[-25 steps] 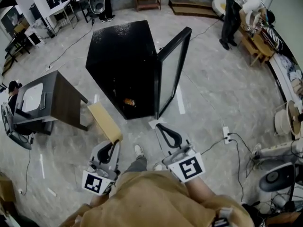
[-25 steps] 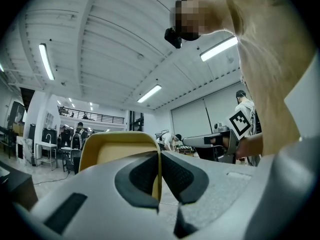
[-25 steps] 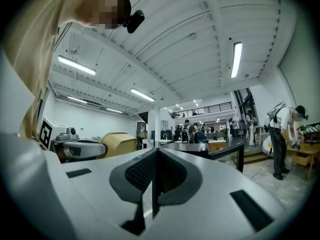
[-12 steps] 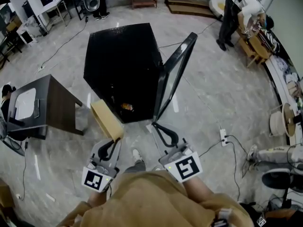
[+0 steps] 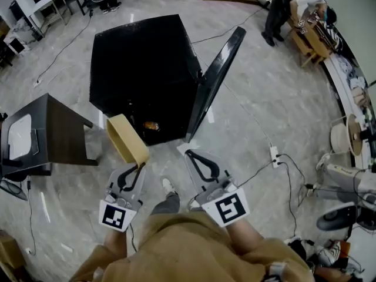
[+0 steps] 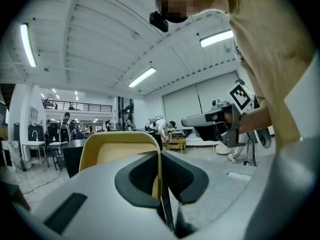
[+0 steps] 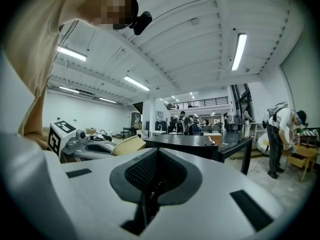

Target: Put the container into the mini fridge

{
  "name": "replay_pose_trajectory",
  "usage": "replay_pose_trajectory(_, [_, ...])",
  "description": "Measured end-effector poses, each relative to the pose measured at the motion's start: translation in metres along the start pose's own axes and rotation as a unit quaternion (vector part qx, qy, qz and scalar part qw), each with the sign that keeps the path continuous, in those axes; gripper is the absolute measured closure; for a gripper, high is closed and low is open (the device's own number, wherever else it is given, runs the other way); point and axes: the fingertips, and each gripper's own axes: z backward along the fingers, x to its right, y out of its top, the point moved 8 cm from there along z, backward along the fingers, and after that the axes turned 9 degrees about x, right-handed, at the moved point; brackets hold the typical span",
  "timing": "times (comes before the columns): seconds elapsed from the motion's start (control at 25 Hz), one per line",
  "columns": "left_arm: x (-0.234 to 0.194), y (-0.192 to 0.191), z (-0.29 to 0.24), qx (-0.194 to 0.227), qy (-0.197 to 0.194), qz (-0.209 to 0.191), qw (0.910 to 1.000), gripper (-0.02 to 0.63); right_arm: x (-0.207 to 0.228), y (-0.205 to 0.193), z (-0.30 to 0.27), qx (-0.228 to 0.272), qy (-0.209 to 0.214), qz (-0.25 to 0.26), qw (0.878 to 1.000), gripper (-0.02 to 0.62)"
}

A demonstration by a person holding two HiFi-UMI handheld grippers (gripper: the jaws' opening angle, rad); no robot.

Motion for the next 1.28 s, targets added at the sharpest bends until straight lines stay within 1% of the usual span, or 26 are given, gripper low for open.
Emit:
replay_pose_trajectory(0.12, [-0.018,-0.02,-0.015,-0.021,-0.022,-0.015,0.9994,0.591,0.005,-0.022,-0.017,-0.016,-0.012,-0.013,1.0,0.594])
replay_pose_trajectory(0.2, [-0.026,-0.034,-0.026,-0.03,-0.046,-0.036,0.9978,0.591,0.009,-0.038,-0.029,-0.024,-0.016,-0.017,0.999,0.594])
replay_pose_trajectory(0.32, [-0.039,-0.058,-0.044,-0.038,-0.085,-0.072,0.993,0.591,0.015,-0.065,-0.049,-0.029,-0.014,-0.023,0.999,0.594])
replay_pose_trajectory(0.44, [-0.051,-0.086,-0.06,-0.051,-0.105,-0.077,0.9903,0.591,0.02,-0.089,-0.067,-0.029,-0.017,-0.034,0.999,0.594])
replay_pose_trajectory(0.56, [-0.061,-0.11,-0.072,-0.056,-0.114,-0.082,0.9885,0.591,0.024,-0.11,-0.076,-0.035,-0.022,-0.043,0.998,0.594])
replay_pose_trajectory(0.72, [-0.079,-0.133,-0.091,-0.061,-0.119,-0.095,0.9865,0.591,0.035,-0.135,-0.088,-0.048,-0.027,-0.041,0.998,0.594])
replay_pose_trajectory(0.92, [-0.095,-0.158,-0.108,-0.071,-0.147,-0.099,0.9816,0.591,0.039,-0.155,-0.103,-0.063,-0.031,-0.036,0.997,0.594])
replay_pose_trajectory(1.0, [-0.098,-0.169,-0.115,-0.074,-0.152,-0.099,0.9806,0.59,0.042,-0.161,-0.104,-0.07,-0.029,-0.035,0.996,0.594])
replay_pose_trajectory(1.16, [-0.109,-0.189,-0.129,-0.091,-0.156,-0.104,0.978,0.591,0.045,-0.176,-0.107,-0.084,-0.029,-0.038,0.995,0.594])
replay_pose_trajectory(1.28, [-0.111,-0.21,-0.136,-0.11,-0.167,-0.11,0.9737,0.591,0.045,-0.192,-0.106,-0.098,-0.026,-0.042,0.994,0.594])
